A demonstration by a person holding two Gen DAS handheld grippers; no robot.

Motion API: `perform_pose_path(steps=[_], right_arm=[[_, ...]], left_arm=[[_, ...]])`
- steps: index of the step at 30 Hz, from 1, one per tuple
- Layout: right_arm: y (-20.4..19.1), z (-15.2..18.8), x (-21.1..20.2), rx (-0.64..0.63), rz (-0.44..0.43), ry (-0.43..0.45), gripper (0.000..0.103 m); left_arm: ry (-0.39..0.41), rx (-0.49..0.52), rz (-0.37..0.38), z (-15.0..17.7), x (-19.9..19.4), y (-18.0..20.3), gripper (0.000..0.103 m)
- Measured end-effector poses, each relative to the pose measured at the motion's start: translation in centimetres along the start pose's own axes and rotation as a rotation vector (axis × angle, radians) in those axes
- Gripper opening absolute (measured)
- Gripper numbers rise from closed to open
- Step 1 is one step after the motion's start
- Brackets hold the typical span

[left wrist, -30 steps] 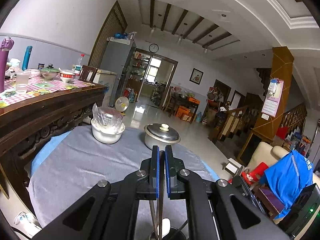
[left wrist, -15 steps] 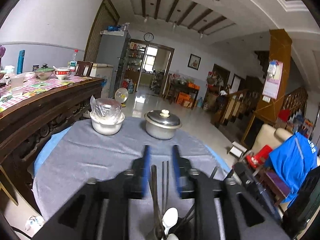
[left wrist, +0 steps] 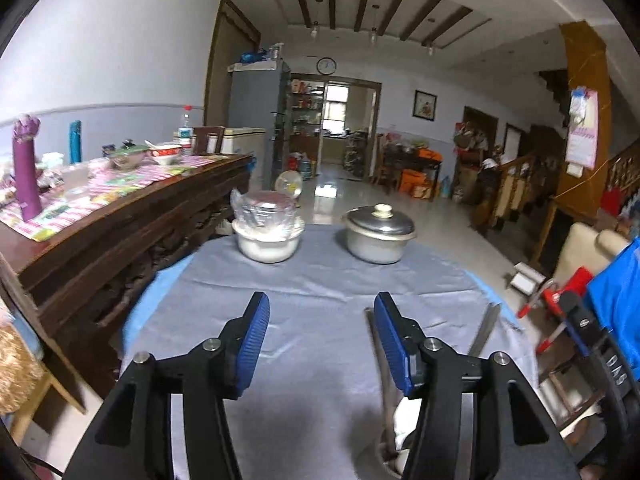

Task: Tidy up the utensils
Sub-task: 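Move both open tools to the last two chopsticks on the cloth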

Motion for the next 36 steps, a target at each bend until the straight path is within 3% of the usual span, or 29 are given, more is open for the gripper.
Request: perform_pose_path(steps=[13,36], right_arm=[[0.0,0.9,-0.3,-0.009,0.014,-0.028,0.054],[0.5,2.0,0.7,0.017,0.043,-0.078,0.054]], left_arm=[[-0.015,0.025,-0.092,0.5,0.3,-1.9,0.059],[-0.063,-0.01,-0.128,1.2,1.6,-3.8,0.059]])
Point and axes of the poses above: each gripper's, at about its wrist camera, not at the fingertips, and x roughly the way its jaws point, y to its right, z to its underside, the point moved 7 cm from there along x, roughly the way its jaws point, and after that the axes turned 10 degrees about -z, right-handed, at the moved point
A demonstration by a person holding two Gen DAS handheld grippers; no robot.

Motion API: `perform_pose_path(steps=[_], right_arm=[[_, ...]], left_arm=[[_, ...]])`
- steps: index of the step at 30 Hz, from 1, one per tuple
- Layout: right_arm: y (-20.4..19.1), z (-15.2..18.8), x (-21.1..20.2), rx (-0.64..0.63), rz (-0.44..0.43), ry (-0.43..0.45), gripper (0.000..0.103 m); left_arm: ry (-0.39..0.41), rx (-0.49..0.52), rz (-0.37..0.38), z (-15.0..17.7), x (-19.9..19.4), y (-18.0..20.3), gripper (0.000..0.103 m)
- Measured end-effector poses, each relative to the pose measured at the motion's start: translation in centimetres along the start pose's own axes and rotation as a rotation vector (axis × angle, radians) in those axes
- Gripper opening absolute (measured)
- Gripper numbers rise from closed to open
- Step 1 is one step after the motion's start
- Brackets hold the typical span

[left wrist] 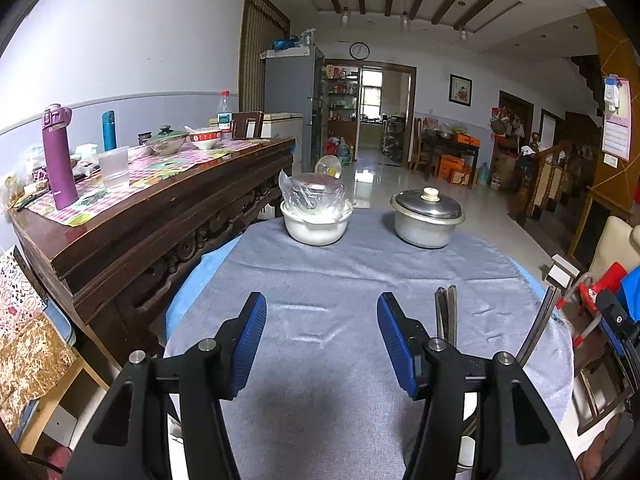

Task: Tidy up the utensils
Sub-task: 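Move both open tools to the last two chopsticks on the cloth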

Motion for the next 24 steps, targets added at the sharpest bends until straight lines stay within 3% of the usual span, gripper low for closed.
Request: perform_pose_path(steps=[11,24], right_arm=[[1.1,0.7,1.2,0.033,0.026,-0.047,0.054],[5.1,3.1,3.8,0.1,0.096,-0.141,0.054]], left_arm=[[-0.039,-0.011,-0.008,0.6,1.4,-0.6,0.06],[-0.15,-0.061,-0.055,2.6,5.9,-3.4,0.06]])
Point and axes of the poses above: each gripper's, at about its wrist camera, not at the fingertips, and x roughly the way its jaws point, y to its right, z to its underside, the point moved 7 cm from there along x, roughly the way its jaws point, and after that the axes turned 10 degrees about -z, right-handed, at the moved point
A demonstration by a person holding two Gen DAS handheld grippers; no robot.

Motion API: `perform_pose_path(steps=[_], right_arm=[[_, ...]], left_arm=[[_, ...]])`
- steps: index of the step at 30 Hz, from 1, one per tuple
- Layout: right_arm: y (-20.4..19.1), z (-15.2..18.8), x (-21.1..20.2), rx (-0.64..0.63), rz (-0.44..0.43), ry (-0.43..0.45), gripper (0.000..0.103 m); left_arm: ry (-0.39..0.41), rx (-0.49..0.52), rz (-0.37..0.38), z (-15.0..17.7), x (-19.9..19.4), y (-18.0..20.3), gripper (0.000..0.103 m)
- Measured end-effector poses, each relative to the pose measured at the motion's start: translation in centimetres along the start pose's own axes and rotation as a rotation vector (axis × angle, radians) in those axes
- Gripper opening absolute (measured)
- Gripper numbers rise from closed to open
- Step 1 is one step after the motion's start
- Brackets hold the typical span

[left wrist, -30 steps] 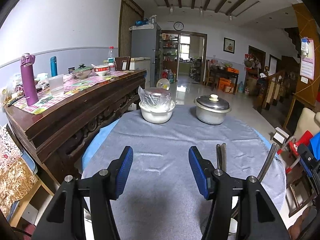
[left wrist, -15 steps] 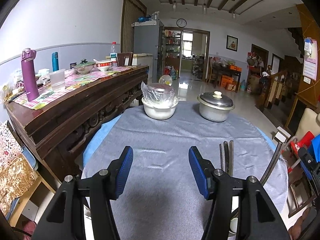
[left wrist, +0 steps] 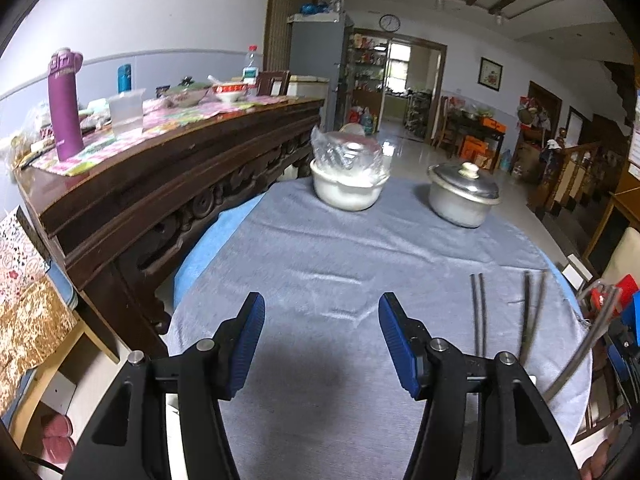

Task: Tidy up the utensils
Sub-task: 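Move both open tools to the last two chopsticks on the cloth, then close the right tool on one of the last brown chopsticks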

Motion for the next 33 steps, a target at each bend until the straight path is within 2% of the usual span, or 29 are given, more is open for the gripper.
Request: perform_pose_path(steps=[10,19,26,33], right_arm=[[3.2,1.9,3.8,0.058,0.039,-0.106,0.054],[6.5,3.5,7.0,0.106,0.075,-0.192,0.054],[8.1,3.8,9.3,0.11,0.087,-0.244,0.054],[8.4,2.3,13.2,0.088,0.066,-0.306,0.054]], left_arm=[[-0.151,0.013,-0.019,2.6,5.4,0.6,0.06],[-0.256,0.052,-0.052,4.8,9.7,1.7,0.06],[-0.285,0.079,-0.062,5.3,12.0,3.0,0.06],[-0.276,0.119,-0.064,3.9,13.9,4.1,0.06]])
Point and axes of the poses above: each gripper's, at about its wrist camera, not at the fingertips, and x roughly the way its jaws point, y to its right, z to its underside, the point moved 7 cm from there along x, roughly the way its jaws point, and after that the axes turned 10 degrees about -z, right-handed, at the moved point
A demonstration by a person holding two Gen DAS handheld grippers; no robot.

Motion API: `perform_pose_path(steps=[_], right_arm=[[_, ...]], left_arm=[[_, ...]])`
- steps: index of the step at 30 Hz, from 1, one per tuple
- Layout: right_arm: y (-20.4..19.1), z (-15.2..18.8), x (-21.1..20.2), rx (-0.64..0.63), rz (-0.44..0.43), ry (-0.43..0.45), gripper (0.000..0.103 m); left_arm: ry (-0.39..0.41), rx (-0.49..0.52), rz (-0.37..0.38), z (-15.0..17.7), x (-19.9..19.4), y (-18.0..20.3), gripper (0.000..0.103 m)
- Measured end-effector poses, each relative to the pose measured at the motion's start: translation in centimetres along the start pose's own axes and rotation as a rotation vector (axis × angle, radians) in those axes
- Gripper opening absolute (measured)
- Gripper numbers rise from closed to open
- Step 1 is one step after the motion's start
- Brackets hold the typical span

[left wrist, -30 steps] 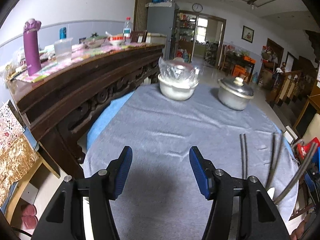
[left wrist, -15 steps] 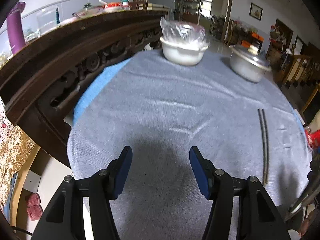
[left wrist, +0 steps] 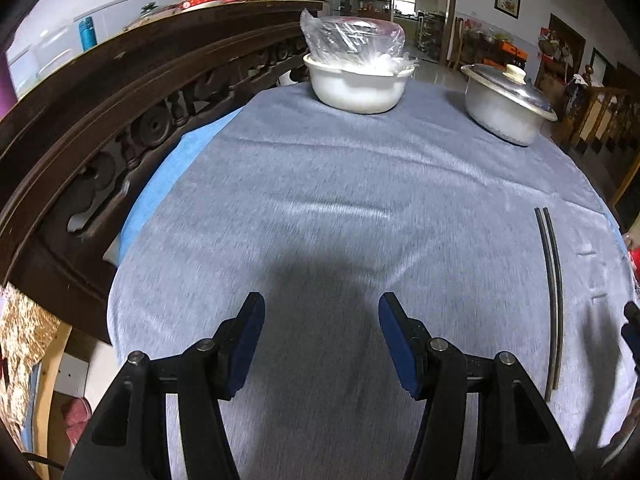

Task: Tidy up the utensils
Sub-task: 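Close the right tool on one of the last brown chopsticks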

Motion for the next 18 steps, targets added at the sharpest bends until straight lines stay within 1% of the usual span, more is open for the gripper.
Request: perform_pose_path(steps=[3,5,8,10,11,12,15,18], right_arm=[[-0.4,-1.3,2.2,-0.024,-0.002,-0.064,0.053],[-0.6,-2.1,3.7,-0.015,-0.019,-0.1,0.052],[-1.1,-3.3,5.9,-0.024,-0.024,-0.145,0.045],[-1.6,-4.0,7.3,-0.026,-0.035,-0.173,0.043],[-1.8,-4.3,8.0,-0.029,-0.038,-0.19,0.042],[-2.1,-4.4,8.8,-0.032,-0.037,-0.208,0.039],[-2.9,-4.7,10.8,-0.048,-0.041,-0.254,0.038],[-3.6,-4.7,12.9,-0.082,-0.018,-0.3,0.032]], left_arm=[[0.01,0.03,0.011,-1.2,0.4,0.9,0.06],[0.022,0.053,0.013,-1.9,0.5,1.7,0.06],[0.027,0.088,0.024,-2.8,0.8,2.9,0.06],[0.028,0.114,0.031,-3.2,1.1,3.8,0.06],[0.029,0.123,0.033,-3.3,1.2,4.1,0.06],[0.03,0.134,0.035,-3.5,1.3,4.5,0.06],[0.033,0.15,0.038,-4.0,1.5,5.2,0.061],[0.028,0.155,0.043,-4.5,2.0,5.6,0.061]])
Point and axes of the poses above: each gripper's, at about its wrist camera, not at the fingertips, and x roughly the way its jaws point, y to its right, z to its underside, the point moved 7 cm from there along x, roughly the way its jaws point, and after that the axes turned 10 degrees about -z, right-handed, at the moved point
